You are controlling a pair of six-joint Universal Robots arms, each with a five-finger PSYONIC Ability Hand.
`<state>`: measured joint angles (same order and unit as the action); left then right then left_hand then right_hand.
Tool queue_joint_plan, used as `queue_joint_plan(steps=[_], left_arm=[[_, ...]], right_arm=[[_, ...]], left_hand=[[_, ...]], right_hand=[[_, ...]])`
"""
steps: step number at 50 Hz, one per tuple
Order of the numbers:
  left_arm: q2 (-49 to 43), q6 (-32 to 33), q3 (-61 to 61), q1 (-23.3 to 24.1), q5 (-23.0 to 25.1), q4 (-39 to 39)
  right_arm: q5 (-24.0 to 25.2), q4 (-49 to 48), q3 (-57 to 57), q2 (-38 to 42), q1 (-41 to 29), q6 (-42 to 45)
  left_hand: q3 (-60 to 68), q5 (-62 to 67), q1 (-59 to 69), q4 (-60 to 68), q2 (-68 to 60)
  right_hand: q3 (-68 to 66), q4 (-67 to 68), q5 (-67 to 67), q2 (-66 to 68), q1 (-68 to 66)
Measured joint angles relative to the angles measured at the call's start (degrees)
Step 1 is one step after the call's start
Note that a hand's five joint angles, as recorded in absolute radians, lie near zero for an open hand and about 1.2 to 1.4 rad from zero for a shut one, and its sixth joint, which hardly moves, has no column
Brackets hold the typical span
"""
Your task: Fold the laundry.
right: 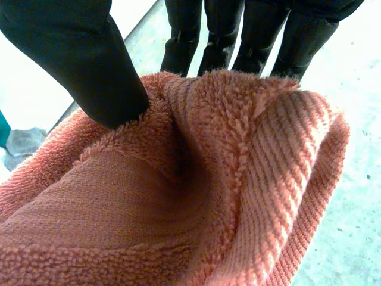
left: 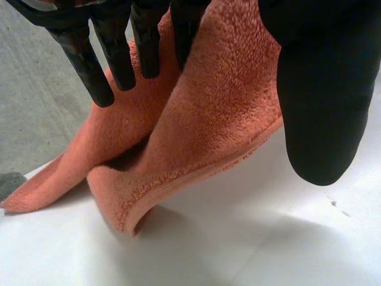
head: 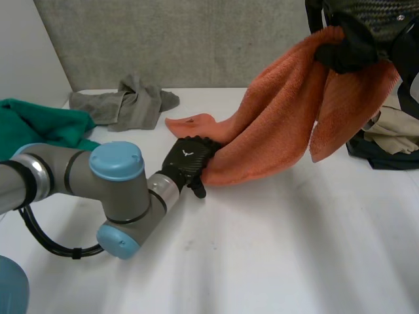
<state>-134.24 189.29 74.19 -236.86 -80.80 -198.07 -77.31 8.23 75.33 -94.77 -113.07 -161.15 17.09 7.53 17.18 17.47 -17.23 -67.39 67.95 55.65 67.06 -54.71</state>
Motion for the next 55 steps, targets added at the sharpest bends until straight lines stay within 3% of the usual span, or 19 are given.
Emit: queue_joint_plan(steps=[12,14,15,16,18,24,34,42,49,50,51,52,53,55], left_arm=[[-4.8,-1.1,-6.1,3.4,-6.4,-0.7],[-5.5,-1.4,-7.1,3.7,-7.2,-0.8],[-5.5,-1.4,-7.1,3.7,-7.2,-0.8],[-6.0,-1.8,-7.7,3.9,-7.7,-0.8],[-6.1,-2.2,-8.0,3.9,-8.0,-0.8],[-3.2,-3.0,-6.7,2.2,-9.5,-0.4],[19.4,1.3,7.5,-6.0,-11.2,0.3],[38.6,8.8,21.1,-7.4,-7.8,2.7],[40.9,10.1,24.5,-6.9,-5.1,5.0],[38.3,10.2,24.1,-6.7,-4.4,5.8],[37.1,10.2,23.7,-6.6,-4.3,6.0],[36.3,10.2,23.3,-6.6,-4.2,6.1],[34.2,10.2,22.1,-6.5,-4.2,6.3],[31.0,10.1,19.8,-6.3,-4.3,6.9]], right_arm=[[-1.7,2.4,-2.9,-2.6,-2.0,-4.3],[-1.7,2.7,-3.1,-3.1,-2.0,-4.8],[-1.7,2.7,-3.1,-3.1,-2.0,-4.8],[-1.7,3.0,-3.1,-3.4,-2.0,-5.1],[-1.6,3.2,-3.0,-3.6,-1.8,-5.4],[-1.1,3.6,-1.1,-3.0,-1.0,-4.9],[-0.4,5.6,2.5,6.9,7.4,3.3],[-2.3,10.6,-0.9,22.1,11.2,14.9],[-3.4,11.0,-6.1,31.2,10.8,16.7],[-3.9,10.0,-10.4,37.2,9.5,16.1],[-4.2,9.5,-11.6,38.7,9.0,15.7],[-4.4,9.1,-12.3,39.6,8.6,15.4],[-5.3,7.8,-14.1,41.5,7.7,14.5],[-7.1,5.3,-15.7,42.8,6.4,12.9]], left_hand=[[3.0,2.9,3.6,2.8,-3.0],[15.2,14.0,16.6,14.1,-15.2],[15.2,14.0,16.6,14.1,-15.2],[27.8,27.2,30.8,27.6,-28.8],[44.8,44.2,46.4,44.8,-45.0],[50.8,47.6,47.1,51.0,-51.0],[50.8,47.6,47.1,51.0,-51.0],[51.0,47.6,47.1,51.1,-51.1],[51.0,47.6,47.1,51.2,-51.1],[51.0,47.6,47.1,51.2,-51.1],[51.0,47.6,47.1,51.2,-51.1],[51.0,47.6,47.1,51.2,-51.1],[51.0,47.6,47.1,51.2,-51.1],[51.0,47.6,47.1,51.2,-51.1]], right_hand=[[0.0,0.0,0.0,0.0,0.0],[0.0,0.0,0.0,0.0,0.0],[0.0,0.0,0.0,0.0,0.0],[0.0,0.0,0.0,0.0,0.0],[0.0,0.0,0.0,0.0,0.0],[0.0,0.0,0.0,0.0,-0.6],[0.0,0.0,0.0,0.0,-0.6],[0.0,0.0,0.0,0.0,-0.6],[0.0,0.0,0.0,0.0,-0.6],[6.6,-6.9,-5.5,-6.5,4.7],[24.1,-23.3,-21.1,-24.4,20.8],[24.1,-23.3,-21.1,-24.4,20.8],[37.8,-38.0,-35.9,-38.3,34.4],[50.1,-50.6,-47.8,-50.2,41.6]])
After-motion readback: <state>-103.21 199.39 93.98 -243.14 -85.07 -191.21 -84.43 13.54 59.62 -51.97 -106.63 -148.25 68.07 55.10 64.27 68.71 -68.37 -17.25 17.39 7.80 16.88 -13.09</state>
